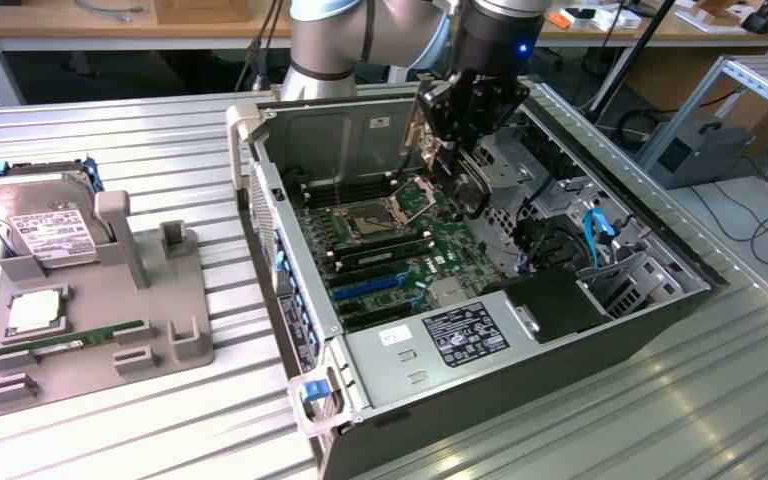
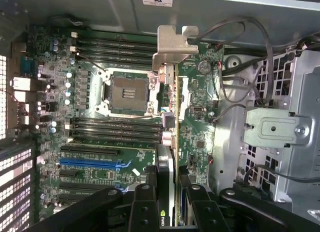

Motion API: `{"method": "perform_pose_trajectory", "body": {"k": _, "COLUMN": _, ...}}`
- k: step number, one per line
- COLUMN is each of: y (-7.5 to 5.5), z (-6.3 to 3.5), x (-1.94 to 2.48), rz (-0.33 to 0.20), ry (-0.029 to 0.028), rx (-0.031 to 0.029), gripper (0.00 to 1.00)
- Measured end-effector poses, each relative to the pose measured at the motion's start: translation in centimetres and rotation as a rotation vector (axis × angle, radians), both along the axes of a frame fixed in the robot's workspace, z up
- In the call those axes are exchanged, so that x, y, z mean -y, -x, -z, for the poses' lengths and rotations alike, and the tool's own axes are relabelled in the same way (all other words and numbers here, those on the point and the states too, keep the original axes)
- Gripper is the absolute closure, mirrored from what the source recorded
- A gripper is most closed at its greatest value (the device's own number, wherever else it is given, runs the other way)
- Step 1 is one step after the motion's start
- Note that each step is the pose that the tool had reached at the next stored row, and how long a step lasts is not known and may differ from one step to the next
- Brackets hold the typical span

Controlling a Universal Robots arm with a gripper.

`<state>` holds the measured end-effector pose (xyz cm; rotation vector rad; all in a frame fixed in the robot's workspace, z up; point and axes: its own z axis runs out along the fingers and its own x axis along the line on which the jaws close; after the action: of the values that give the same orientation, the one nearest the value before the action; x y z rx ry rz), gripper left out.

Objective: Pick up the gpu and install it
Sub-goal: 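Insert the gpu into the slot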

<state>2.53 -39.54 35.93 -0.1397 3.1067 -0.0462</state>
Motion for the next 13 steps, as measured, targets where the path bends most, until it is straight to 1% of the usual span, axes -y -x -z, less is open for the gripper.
{"method": "perform_pose_trajectory", "body": {"k": 5, "y": 0.00, "z": 0.00, "x": 0.00, "rz": -0.040, "ry": 0.0000, "rx": 0.0000, "gripper": 0.73}}
{"method": "perform_pose_trajectory", "body": {"k": 9, "y": 0.00, "z": 0.00, "x": 0.00, "rz": -0.060, "ry": 0.0000, "rx": 0.0000, "gripper": 0.73}}
{"method": "perform_pose_trajectory", "body": {"k": 13, "y": 0.00, "z": 0.01, "x": 0.00, "rz": -0.096, "ry": 0.0000, "rx": 0.0000, "gripper": 0.73}}
